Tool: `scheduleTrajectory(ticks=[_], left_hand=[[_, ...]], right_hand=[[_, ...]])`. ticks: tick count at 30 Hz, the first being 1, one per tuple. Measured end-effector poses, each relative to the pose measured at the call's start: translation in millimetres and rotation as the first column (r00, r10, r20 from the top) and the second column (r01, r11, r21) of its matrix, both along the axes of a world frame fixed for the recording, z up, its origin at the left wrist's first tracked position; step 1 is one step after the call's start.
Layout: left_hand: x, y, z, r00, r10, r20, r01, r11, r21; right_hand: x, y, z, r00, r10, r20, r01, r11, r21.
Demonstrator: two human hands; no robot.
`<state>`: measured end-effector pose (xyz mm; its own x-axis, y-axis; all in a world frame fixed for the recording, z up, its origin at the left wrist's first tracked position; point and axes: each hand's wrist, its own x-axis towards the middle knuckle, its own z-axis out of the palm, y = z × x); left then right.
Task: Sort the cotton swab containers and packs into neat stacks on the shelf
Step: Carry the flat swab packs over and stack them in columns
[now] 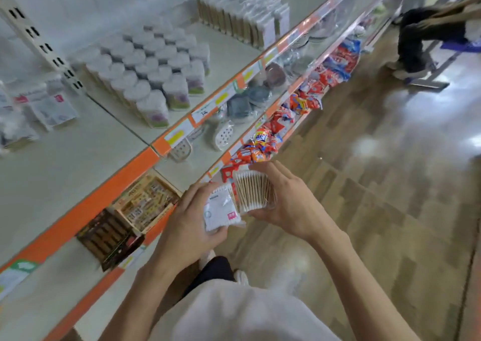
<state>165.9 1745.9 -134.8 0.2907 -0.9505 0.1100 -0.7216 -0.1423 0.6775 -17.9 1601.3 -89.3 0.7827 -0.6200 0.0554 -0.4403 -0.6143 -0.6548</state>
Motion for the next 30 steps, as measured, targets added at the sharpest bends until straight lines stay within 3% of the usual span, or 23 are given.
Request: scheduleTrajectory(ticks=[5,11,20,30], left_hand=[[-14,-56,-5,0.996,-0.085,0.008,0.085,0.996,-0.006],[-27,-131,-26,0.996,-0.012,-0.085,0.011,1.000,-0.008],[-24,-284,-29,0.975,0.097,-0.200,-0.107,0.993,-0.041],[-12,-408,8,0.990,0.125,-0.069,-0.127,0.991,-0.028]], right_hand=[[-33,-39,-13,0.993,-0.114,0.036,0.111,0.992,0.065],[-39,-120,-23,0.985,-0.173,0.016,0.172,0.983,0.069],[-35,-269,-23,0.991,-0.119,-0.056,0.124,0.989,0.085],[-22,-401,-20,0.981,-0.157,0.116,0.140,0.980,0.142]])
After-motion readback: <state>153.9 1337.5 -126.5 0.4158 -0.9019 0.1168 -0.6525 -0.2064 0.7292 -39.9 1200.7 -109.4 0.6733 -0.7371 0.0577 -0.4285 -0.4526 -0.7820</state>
